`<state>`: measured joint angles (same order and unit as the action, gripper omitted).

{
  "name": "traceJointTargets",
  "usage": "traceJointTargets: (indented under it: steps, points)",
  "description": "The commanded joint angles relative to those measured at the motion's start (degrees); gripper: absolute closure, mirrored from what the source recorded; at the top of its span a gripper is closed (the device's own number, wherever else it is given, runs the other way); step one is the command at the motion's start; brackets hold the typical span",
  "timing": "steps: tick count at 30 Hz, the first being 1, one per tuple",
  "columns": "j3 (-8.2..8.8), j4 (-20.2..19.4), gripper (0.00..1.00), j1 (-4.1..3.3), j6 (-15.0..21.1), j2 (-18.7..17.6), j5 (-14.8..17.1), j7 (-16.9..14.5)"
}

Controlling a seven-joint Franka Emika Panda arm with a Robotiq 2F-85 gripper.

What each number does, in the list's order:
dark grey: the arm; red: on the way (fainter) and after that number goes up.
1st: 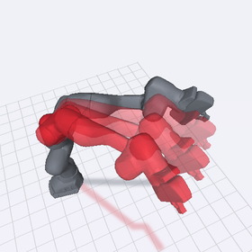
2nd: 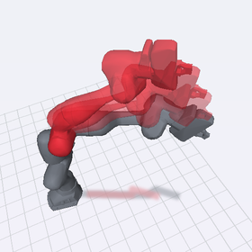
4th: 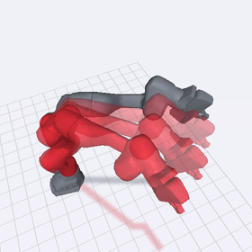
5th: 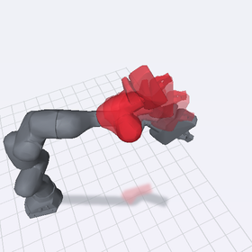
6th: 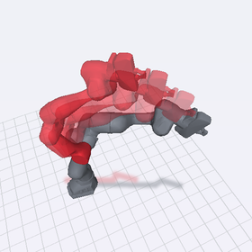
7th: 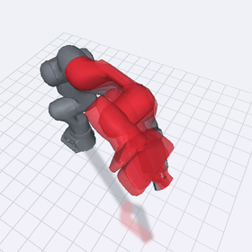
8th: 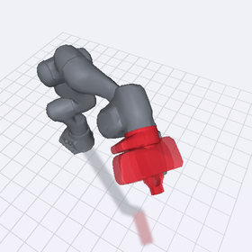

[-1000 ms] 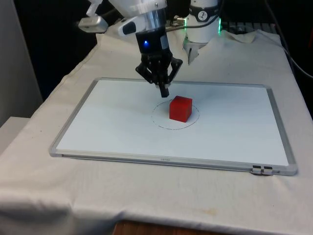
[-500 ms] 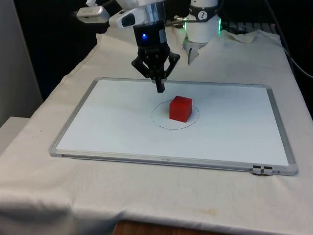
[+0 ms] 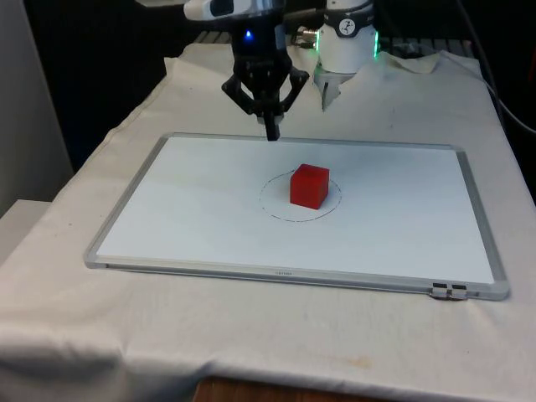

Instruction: Push the cube into the marked area.

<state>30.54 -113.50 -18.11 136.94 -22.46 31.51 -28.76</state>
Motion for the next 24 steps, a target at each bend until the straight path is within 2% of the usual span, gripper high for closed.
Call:
traceJointTargets:
  steps: [1, 7, 8, 9, 13, 14, 15, 16, 17, 21, 23, 24]
  points:
    - [0.34, 0.63, 1.00, -0.52, -0.63, -0.17, -1.20, 1.32]
    - [0.23, 1.43, 1.00, -1.32, -0.80, 0.23, -3.90, 4.01]
    - [-0.34, 1.66, 1.00, -0.69, -0.86, 0.11, -3.09, 3.21]
    - [0.17, 1.49, 1.00, -1.49, -0.63, 0.29, -4.41, 4.47]
    - [-0.34, 1.55, 1.00, -1.89, 0.06, 0.52, -7.33, 6.93]
    - [-0.40, 1.55, 1.00, -1.95, 0.23, 0.57, -7.91, 7.39]
    - [-0.86, 1.72, 1.00, -1.32, -0.40, 0.63, -6.88, 6.36]
    - [-0.97, 1.72, 1.00, -1.55, -0.06, 0.63, -7.96, 7.22]
    - [-0.57, 1.55, 1.00, -2.35, 0.63, 0.63, -9.63, 8.82]
    - [-0.92, 1.66, 1.00, -2.75, 0.97, 0.74, -11.97, 10.77]
    - [-1.15, 1.72, 1.00, -2.81, 1.09, 0.80, -13.06, 11.75]
    - [-1.66, 1.83, 1.00, -2.23, 0.63, 0.86, -12.15, 10.89]
